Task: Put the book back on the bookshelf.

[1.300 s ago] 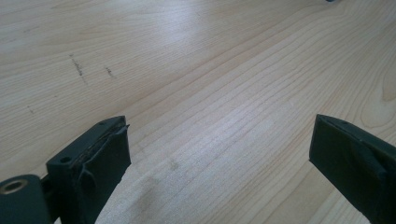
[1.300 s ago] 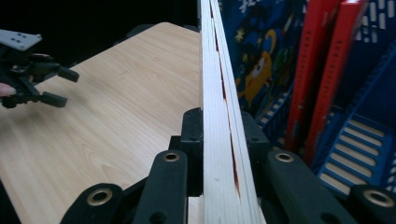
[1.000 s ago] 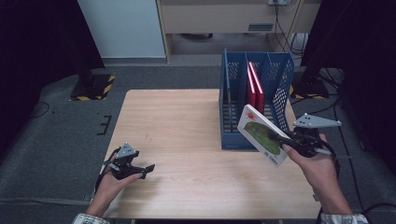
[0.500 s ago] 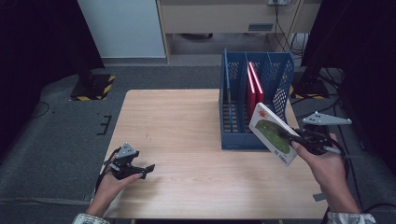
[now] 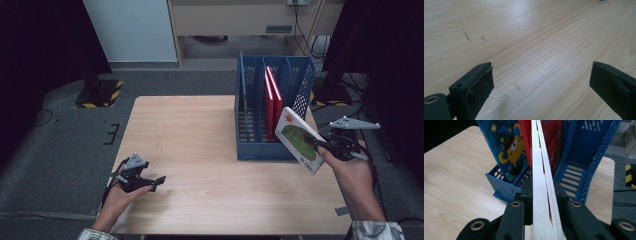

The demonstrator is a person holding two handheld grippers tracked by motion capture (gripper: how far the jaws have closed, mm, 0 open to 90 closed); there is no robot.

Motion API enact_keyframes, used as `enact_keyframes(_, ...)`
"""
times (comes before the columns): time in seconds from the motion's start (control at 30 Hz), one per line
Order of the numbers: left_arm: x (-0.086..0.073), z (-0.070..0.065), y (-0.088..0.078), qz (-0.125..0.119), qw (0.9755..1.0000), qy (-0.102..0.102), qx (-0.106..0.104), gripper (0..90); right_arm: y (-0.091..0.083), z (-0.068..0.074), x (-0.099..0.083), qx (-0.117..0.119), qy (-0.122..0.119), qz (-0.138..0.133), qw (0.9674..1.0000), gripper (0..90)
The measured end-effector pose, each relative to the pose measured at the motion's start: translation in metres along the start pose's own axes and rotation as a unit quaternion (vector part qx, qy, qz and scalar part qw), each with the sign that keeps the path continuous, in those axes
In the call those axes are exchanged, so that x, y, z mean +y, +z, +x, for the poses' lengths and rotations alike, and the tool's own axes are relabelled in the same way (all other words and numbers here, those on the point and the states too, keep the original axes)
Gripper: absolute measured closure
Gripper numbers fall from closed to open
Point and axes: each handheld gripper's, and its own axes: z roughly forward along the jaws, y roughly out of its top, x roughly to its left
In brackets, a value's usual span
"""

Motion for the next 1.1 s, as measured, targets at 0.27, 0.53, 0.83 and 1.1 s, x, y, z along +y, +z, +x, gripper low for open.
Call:
enact_keyframes(0.27,0.0,0.0,0.0,0.0,1.0,0.0,0.001,4.5,0.004,-0.007,0.007,-0.014,0.008,0.004,0.9999,76.5)
enact_keyframes(0.53,0.0,0.0,0.0,0.0,1.0,-0.001,0.0,4.5,0.002,-0.01,0.007,-0.015,0.008,0.009,0.9998,76.5)
enact_keyframes(0.83,0.0,-0.001,0.0,-0.001,1.0,-0.001,0.001,4.5,0.001,-0.019,0.01,-0.028,0.016,0.007,0.9995,76.4)
enact_keyframes(1.1,0.001,0.0,0.0,-0.001,1.0,0.0,0.002,4.5,0.009,-0.028,0.017,-0.046,0.025,0.011,0.9986,76.5)
